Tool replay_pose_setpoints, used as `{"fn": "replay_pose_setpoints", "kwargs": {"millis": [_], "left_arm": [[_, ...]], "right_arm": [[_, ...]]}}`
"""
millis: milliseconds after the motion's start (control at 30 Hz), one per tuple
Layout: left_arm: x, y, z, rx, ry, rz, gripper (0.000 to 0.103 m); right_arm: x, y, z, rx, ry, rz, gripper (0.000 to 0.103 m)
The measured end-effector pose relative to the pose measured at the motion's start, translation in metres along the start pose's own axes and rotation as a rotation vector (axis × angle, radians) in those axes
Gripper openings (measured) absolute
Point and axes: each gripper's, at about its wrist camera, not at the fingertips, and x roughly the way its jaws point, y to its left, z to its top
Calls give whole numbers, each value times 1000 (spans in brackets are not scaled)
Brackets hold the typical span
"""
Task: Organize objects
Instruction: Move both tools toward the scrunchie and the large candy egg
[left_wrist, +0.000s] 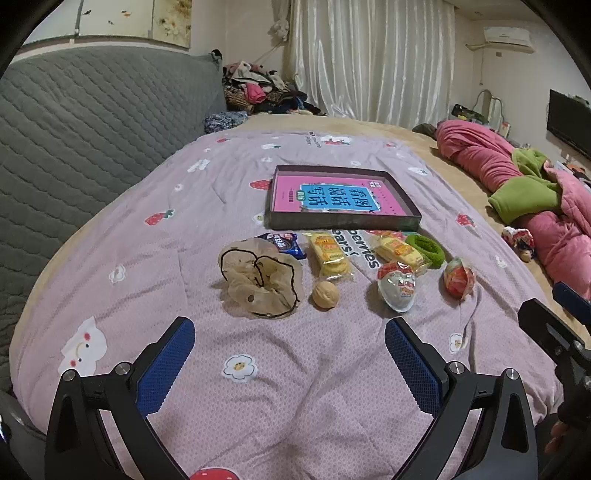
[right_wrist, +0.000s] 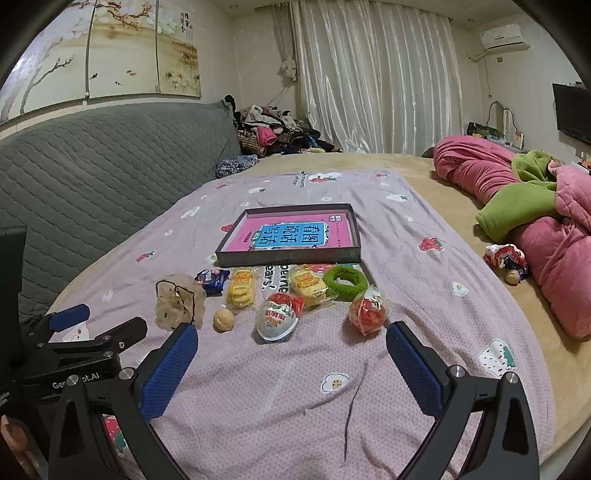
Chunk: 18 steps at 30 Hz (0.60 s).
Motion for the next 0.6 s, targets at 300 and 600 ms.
{"fn": "replay_pose_setpoints", "kwargs": {"millis": [300, 600], "left_arm": [[-2, 3, 1, 3, -11, 7, 103], [-11, 14, 10, -13, -48, -24, 103]], "right_arm": [[0, 6, 1, -14, 0, 3, 103], [-4, 16, 8, -29, -28, 3, 103]]}}
